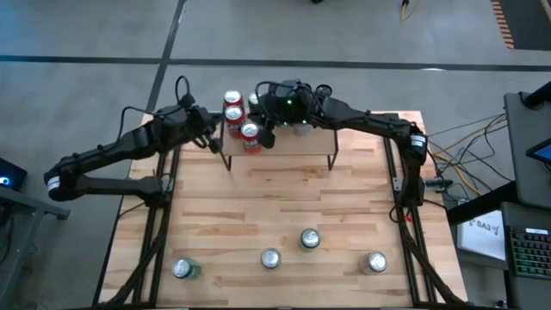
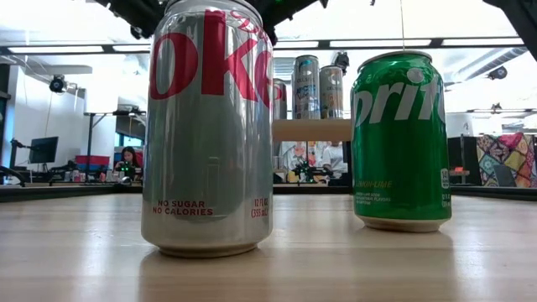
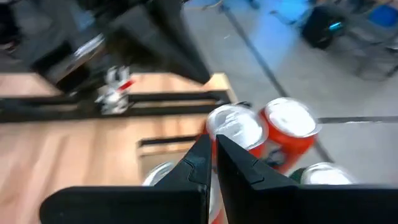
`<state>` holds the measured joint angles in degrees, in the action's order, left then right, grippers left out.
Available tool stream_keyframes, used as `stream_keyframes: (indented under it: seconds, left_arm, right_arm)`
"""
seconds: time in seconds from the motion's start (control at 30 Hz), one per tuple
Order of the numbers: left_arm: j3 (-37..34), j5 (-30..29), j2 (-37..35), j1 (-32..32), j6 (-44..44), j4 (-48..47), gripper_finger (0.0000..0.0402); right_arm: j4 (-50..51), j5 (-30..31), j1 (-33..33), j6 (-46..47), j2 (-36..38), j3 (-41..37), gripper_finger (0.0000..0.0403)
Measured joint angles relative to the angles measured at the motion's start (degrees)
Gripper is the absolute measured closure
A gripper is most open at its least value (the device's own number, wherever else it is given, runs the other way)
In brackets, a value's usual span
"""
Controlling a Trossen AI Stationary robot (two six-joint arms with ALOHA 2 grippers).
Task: Place canned beverage on shelf
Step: Adjust the orange soda cans
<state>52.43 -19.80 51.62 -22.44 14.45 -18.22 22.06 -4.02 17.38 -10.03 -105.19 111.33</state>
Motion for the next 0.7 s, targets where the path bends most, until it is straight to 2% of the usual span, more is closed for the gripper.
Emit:
stream_keyframes:
  seconds: [0.17, 0.37, 0.6, 0.7]
  left_arm:
    - [-1.09, 3.99, -2.55, 4.56, -2.48, 0.20, 0.0402]
    - [-3.42, 3.91, -4.01, 11.12, -6.57, 0.15, 0.0402]
    - [-4.64, -1.89, -4.29, 16.39, -9.45, -1.41, 0.0402]
    - [-4.65, -1.99, -4.29, 17.57, -11.09, -2.93, 0.0402]
  right_arm:
    - [6.33, -0.75, -1.33, 0.12, 1.83, 0.00, 0.0390]
    - [16.71, -0.44, -1.87, 2.36, 2.11, 0.00, 0.0390]
    - [21.82, 7.06, -2.00, 4.96, 2.11, -1.16, 0.0390]
    - [21.32, 7.17, -2.00, 5.54, 1.84, -2.31, 0.0390]
